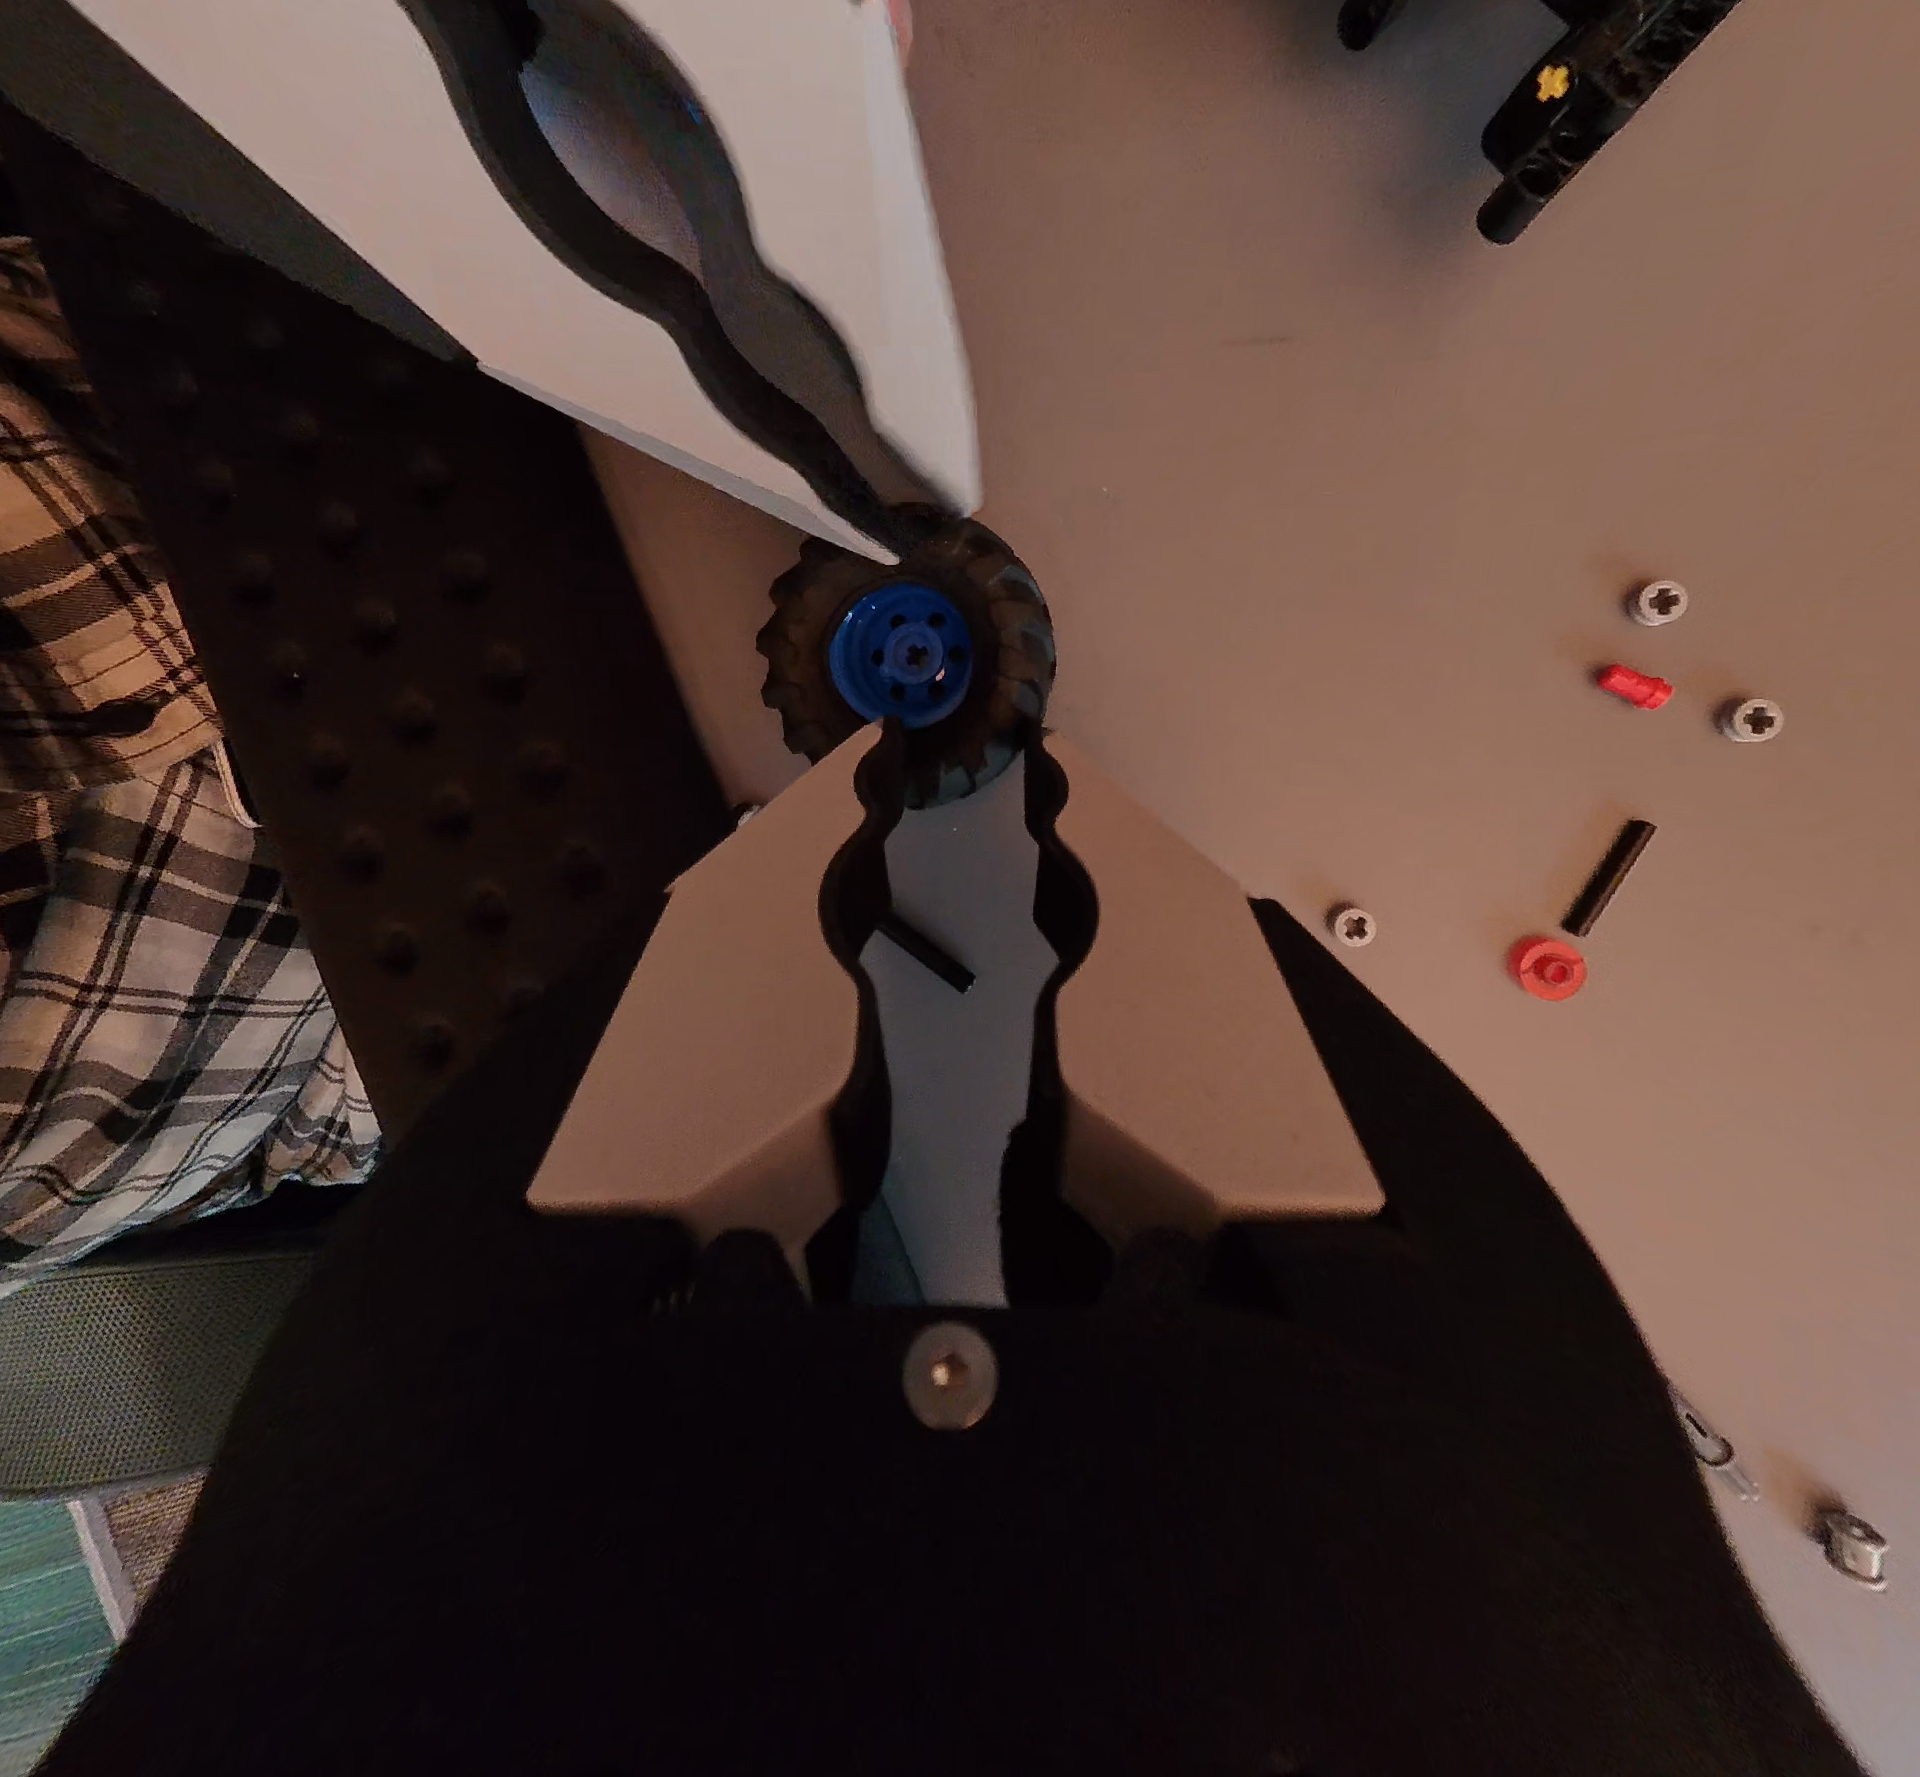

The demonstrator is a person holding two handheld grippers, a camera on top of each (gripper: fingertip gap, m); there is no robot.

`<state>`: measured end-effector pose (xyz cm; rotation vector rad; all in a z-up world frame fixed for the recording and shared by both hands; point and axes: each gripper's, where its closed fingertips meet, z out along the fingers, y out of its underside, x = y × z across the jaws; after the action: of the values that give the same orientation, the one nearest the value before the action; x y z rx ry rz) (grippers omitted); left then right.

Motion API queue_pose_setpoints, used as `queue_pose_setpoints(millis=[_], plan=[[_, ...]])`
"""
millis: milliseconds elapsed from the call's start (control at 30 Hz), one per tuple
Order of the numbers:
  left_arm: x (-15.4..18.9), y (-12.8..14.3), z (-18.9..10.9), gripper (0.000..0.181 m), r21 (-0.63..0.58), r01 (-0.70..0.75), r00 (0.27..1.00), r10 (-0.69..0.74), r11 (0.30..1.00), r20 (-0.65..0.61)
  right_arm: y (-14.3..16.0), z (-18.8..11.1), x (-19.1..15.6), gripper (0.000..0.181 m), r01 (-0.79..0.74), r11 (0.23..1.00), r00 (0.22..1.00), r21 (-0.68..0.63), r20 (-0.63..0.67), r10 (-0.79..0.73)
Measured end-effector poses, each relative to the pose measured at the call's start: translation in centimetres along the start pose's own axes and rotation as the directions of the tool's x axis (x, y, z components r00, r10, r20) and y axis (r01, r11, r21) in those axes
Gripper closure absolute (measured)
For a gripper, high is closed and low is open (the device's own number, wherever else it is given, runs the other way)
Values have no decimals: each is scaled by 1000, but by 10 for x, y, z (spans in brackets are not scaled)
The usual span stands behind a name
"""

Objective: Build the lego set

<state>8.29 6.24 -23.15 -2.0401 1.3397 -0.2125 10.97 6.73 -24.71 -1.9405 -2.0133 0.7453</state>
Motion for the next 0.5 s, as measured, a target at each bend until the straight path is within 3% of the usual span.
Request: queue_pose_setpoints(millis=[67, 300, 500], plan=[[-4, 0, -1, 165, -32, 25, 997, -23, 999, 68, 0, 0, 0, 159, -1, 1000, 1000, 3, -4, 1], [3, 8, 8, 160, -63, 292, 956, -293, 954, -8, -1, -1, -1, 159, -15, 999, 999, 43, -29, 16], [4, 13, 6, 163, -81, 301, 949, -307, 950, -69, -1, 1, -2, 160, -8, 998, 1000, 66, -30, 10]])
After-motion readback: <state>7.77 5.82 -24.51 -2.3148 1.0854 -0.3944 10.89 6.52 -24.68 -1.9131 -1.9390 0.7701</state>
